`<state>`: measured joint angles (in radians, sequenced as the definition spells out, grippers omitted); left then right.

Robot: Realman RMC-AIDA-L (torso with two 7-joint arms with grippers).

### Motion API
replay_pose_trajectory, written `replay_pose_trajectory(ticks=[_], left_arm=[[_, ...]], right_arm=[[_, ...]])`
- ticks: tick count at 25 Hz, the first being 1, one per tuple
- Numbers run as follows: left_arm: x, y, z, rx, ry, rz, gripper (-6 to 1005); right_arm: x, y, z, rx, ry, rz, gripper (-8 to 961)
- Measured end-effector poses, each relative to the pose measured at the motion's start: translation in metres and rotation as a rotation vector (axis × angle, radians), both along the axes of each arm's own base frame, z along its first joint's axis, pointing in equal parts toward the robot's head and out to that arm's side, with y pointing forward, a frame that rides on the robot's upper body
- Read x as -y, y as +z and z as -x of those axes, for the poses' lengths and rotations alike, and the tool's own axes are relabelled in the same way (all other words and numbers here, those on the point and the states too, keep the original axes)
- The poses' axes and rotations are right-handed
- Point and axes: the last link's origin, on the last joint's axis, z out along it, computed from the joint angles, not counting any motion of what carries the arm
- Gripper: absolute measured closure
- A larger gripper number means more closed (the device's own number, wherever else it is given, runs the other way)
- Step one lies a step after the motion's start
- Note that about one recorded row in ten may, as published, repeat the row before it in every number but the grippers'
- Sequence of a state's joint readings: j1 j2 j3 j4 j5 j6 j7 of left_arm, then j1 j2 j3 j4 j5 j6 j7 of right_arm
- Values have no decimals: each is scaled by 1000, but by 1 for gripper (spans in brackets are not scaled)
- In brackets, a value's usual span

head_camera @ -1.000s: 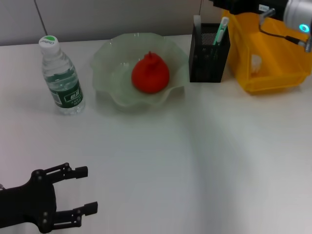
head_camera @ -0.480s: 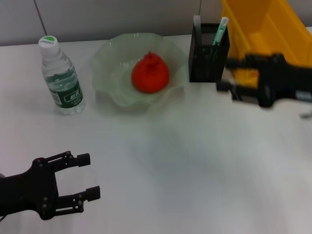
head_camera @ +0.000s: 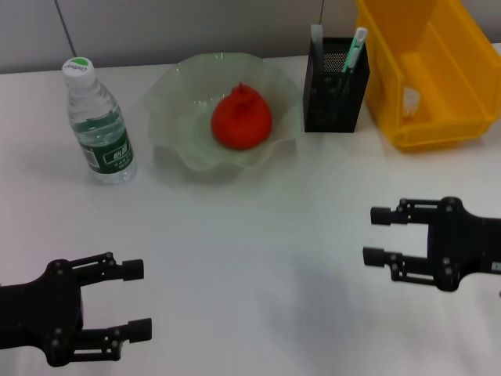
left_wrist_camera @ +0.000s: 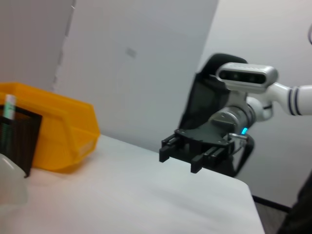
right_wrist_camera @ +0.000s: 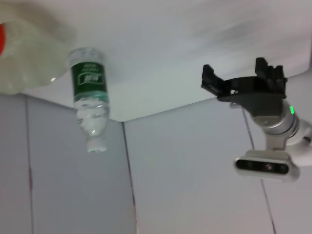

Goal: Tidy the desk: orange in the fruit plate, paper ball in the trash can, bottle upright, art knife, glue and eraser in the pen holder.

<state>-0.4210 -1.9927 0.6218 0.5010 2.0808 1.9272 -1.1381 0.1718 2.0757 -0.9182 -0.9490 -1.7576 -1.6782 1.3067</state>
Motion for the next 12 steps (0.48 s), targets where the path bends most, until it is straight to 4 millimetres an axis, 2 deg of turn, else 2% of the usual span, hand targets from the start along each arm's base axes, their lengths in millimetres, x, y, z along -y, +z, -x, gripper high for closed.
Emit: replay_pose_trajectory(ticks=[12], left_arm=[[-16,12,-4,-88,-39,74,188]], right_arm=[[6,-8,-9,55,-3,51,355]])
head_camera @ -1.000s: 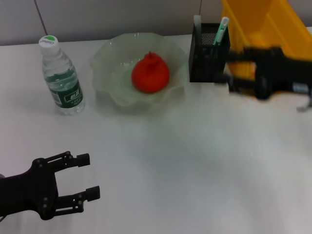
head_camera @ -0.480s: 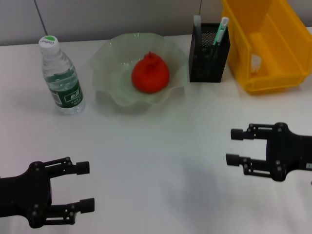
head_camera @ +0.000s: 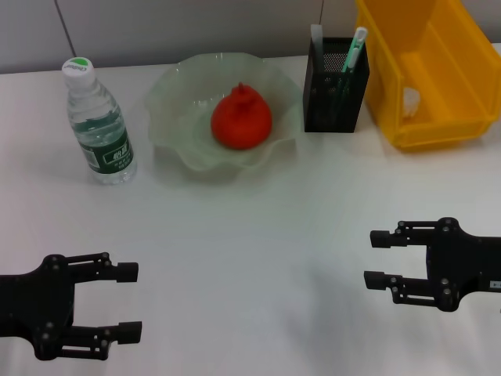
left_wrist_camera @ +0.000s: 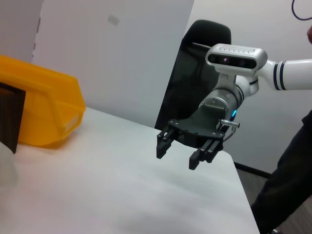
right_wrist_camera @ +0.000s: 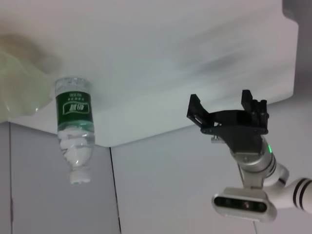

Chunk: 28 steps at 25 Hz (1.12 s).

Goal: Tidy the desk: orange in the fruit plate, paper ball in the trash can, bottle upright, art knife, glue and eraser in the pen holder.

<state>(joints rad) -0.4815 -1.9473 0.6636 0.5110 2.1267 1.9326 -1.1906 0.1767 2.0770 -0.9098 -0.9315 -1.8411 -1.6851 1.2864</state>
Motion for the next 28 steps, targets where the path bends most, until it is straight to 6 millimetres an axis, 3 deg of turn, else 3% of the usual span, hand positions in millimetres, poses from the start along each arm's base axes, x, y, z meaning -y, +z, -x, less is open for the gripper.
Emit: replay_pose_trajectory(ticks=[28], left_arm=[[-3,-1,-3,-2,21,4,188]], right_arm=[[-1,-15,-5,-22,-15,1,355]])
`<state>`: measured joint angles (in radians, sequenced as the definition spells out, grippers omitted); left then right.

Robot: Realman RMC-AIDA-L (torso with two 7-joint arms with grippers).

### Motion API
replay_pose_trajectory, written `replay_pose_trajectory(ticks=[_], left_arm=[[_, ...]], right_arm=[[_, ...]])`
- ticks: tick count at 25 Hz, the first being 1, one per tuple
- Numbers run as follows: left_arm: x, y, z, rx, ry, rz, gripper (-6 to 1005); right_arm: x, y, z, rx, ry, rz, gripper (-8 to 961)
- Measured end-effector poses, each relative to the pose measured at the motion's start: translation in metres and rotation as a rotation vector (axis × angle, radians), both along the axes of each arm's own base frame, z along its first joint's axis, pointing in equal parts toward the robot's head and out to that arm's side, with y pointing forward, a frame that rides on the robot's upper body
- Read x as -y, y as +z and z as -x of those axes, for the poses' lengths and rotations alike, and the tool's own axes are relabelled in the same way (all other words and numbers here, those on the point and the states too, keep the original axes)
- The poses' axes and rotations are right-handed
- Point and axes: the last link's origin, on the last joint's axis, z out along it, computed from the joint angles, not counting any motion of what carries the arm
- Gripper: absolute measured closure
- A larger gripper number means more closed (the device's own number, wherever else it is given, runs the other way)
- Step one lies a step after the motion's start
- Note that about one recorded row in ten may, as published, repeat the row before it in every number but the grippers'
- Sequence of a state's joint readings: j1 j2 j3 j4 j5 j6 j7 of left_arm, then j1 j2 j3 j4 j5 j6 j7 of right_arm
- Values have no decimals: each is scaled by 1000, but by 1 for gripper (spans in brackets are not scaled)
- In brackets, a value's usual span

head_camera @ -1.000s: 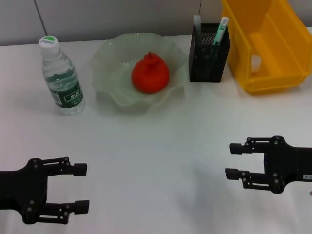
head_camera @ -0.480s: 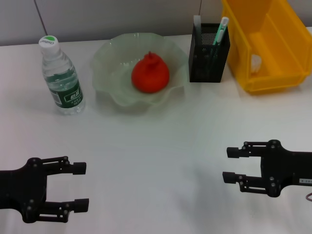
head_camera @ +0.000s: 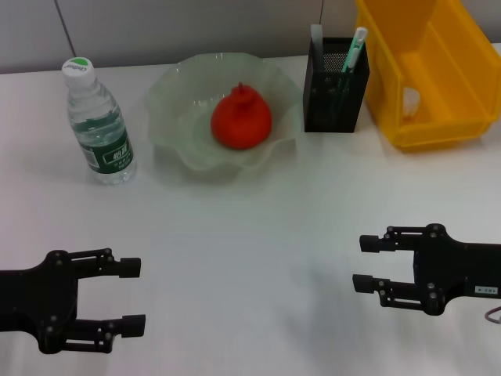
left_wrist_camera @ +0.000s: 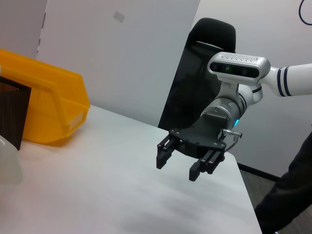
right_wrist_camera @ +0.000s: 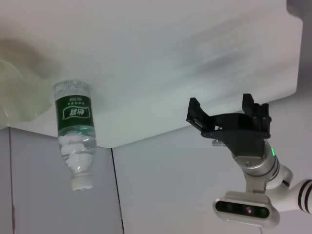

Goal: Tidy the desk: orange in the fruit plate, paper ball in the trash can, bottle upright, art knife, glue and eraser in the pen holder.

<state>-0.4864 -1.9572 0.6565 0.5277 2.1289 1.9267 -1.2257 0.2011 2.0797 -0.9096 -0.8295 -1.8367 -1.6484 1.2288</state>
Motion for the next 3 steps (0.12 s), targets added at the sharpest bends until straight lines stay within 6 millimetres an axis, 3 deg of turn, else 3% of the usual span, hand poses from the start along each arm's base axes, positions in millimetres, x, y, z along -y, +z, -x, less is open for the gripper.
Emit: replay_pose_trajectory(ticks=[3], left_arm=[[0,0,-1,1,3,2,188]], right_arm=[[0,0,0,0,1,-2,355]])
